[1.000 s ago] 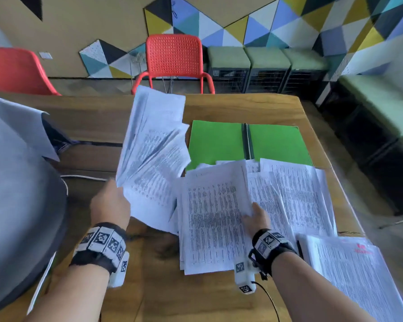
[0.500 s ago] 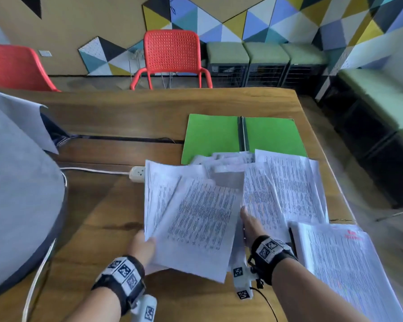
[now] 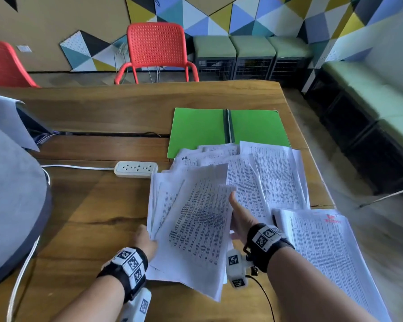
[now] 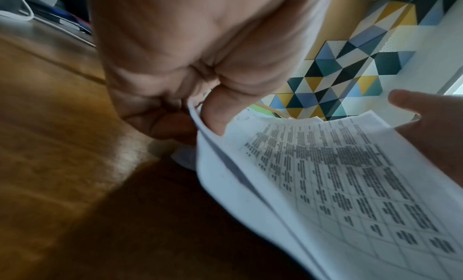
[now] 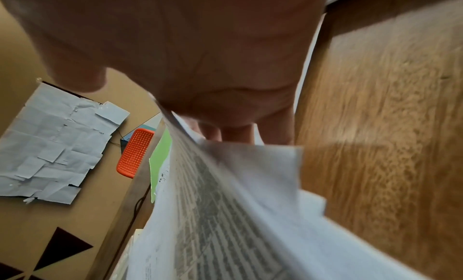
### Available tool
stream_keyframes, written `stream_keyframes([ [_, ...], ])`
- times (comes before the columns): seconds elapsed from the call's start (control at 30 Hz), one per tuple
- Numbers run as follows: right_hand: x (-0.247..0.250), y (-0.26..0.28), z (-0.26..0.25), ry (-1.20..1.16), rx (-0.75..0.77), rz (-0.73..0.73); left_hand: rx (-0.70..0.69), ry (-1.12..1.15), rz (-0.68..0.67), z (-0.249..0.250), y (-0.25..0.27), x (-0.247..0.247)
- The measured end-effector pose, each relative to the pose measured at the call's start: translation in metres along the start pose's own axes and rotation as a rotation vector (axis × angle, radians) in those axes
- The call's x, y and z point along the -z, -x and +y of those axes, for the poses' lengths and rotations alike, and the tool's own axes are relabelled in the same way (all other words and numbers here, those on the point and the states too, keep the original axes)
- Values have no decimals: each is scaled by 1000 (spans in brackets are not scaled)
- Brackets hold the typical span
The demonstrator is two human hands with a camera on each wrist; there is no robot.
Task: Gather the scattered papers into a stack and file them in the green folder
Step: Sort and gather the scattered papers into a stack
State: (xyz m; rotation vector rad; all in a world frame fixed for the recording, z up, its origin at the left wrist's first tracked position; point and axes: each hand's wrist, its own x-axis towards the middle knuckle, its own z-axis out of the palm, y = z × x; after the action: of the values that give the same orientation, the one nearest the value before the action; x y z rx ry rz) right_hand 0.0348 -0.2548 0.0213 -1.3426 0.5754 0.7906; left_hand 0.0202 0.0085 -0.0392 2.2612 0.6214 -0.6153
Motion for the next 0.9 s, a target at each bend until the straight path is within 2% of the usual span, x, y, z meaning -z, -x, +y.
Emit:
stream_keyframes([
  [0.1, 4, -5, 10, 12, 15, 1, -3, -94, 19, -3, 5, -7],
  [0.17, 4, -10, 19, 2, 12, 70, -45, -158, -42, -12, 4, -15],
  [0.23, -1, -10, 24, 163, 109, 200, -84, -209, -116, -20, 5, -22],
  [0.27, -2, -12, 26, 266, 157, 261, -86, -199, -109, -19, 6, -22],
  [0.33, -7, -8, 24, 315, 241, 314, -44, -3, -71, -9, 8, -14],
  [0.47, -9, 8, 2, 253, 443, 270, 17, 482, -52, 17, -9, 21],
  [0.53, -7, 20, -16, 248, 552, 271, -63, 727, -110, 33, -8, 36],
  [0.63, -8, 35, -39, 231, 695, 289, -285, 862, -101, 65, 4, 52],
  [0.7, -10, 45, -53, 233, 781, 299, -439, 922, 0, 83, 12, 62],
  [0.8, -13, 55, -63, 216, 891, 253, -572, 924, 141, 96, 22, 73],
  [0.9, -11, 59, -59, 75, 944, 164, -643, 914, 95, 94, 35, 74],
])
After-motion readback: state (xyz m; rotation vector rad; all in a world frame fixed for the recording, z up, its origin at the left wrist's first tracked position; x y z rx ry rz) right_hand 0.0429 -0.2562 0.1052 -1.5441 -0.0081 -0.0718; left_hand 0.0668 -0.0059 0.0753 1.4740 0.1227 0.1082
